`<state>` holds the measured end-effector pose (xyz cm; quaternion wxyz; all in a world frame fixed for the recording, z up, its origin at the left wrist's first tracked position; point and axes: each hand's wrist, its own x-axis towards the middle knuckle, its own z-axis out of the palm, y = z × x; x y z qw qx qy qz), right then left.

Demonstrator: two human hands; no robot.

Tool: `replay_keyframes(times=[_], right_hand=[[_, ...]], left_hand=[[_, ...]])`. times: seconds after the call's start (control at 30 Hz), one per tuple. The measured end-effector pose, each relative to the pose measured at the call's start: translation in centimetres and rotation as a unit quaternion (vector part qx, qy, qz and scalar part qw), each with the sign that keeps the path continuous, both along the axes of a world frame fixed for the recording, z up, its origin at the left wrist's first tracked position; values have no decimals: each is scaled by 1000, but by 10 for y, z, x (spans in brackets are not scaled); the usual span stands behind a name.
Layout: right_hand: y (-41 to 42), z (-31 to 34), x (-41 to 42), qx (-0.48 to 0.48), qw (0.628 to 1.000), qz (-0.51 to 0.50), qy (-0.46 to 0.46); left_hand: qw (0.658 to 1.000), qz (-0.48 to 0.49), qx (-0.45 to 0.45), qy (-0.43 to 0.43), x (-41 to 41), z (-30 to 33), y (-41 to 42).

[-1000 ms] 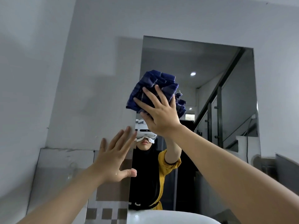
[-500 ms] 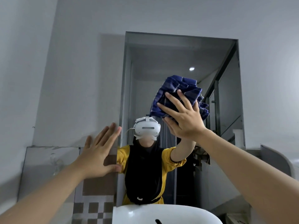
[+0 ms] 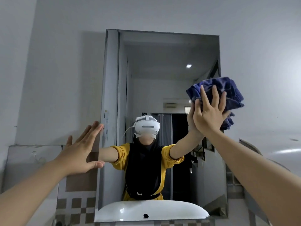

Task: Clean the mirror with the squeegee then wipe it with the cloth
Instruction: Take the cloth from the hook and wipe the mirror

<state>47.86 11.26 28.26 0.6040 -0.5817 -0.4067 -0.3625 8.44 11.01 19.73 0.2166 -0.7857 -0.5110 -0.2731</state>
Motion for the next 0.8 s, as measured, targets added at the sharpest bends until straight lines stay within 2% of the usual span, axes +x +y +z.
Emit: replay_keyframes(times=[0.17, 0.23, 0.33, 0.57, 0.8], right_hand=[[-8, -20, -58, -18, 977, 85, 195], [-10, -27, -87, -24, 966, 110, 232], [-7, -33, -127, -30, 966, 131, 220], [1, -37, -202, -37, 970, 154, 184], [10, -37, -266, -48, 976, 178, 116]], left_hand=[[1000, 20, -7, 6, 6, -4, -10], [1000, 20, -5, 6, 8, -10, -12], [1000, -13, 13, -21, 6, -27, -11], [998, -43, 52, -15, -6, -62, 4], [998, -29, 57, 14, -9, -64, 15]])
